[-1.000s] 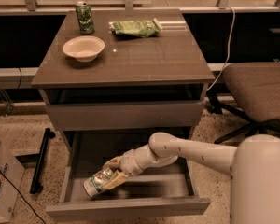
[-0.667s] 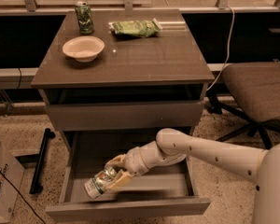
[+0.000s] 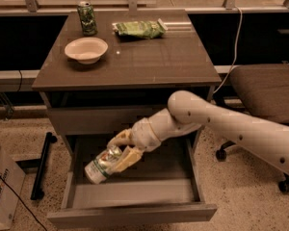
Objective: Pick 7up can from middle drawer and place on counter
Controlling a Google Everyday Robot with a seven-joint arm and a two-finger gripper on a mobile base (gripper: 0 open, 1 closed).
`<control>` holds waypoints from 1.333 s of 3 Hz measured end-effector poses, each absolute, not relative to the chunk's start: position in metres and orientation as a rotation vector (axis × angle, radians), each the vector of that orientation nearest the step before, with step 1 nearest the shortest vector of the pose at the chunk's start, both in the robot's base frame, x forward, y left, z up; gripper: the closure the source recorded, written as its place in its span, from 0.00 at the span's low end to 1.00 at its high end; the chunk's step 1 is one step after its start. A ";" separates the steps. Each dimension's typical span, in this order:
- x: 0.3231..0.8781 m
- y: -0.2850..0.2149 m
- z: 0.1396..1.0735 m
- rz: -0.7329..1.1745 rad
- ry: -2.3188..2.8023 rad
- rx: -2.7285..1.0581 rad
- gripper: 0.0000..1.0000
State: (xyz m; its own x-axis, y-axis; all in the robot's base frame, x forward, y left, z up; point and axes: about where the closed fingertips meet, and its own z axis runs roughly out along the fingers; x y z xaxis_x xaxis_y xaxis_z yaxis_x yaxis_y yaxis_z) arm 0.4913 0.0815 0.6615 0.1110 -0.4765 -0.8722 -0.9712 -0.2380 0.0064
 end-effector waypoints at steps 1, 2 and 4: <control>0.514 0.076 0.742 0.979 1.407 -1.850 1.00; 0.537 0.082 0.840 0.842 1.396 -1.901 1.00; 0.549 0.067 0.851 0.803 1.407 -1.818 1.00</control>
Offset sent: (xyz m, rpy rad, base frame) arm 0.0683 -0.0008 0.2773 -0.1960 -0.2479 -0.0168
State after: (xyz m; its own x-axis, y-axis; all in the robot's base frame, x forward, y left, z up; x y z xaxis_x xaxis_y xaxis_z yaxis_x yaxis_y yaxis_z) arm 0.5490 0.0673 0.8510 0.2206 -0.5453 -0.8087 -0.9736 -0.1726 -0.1492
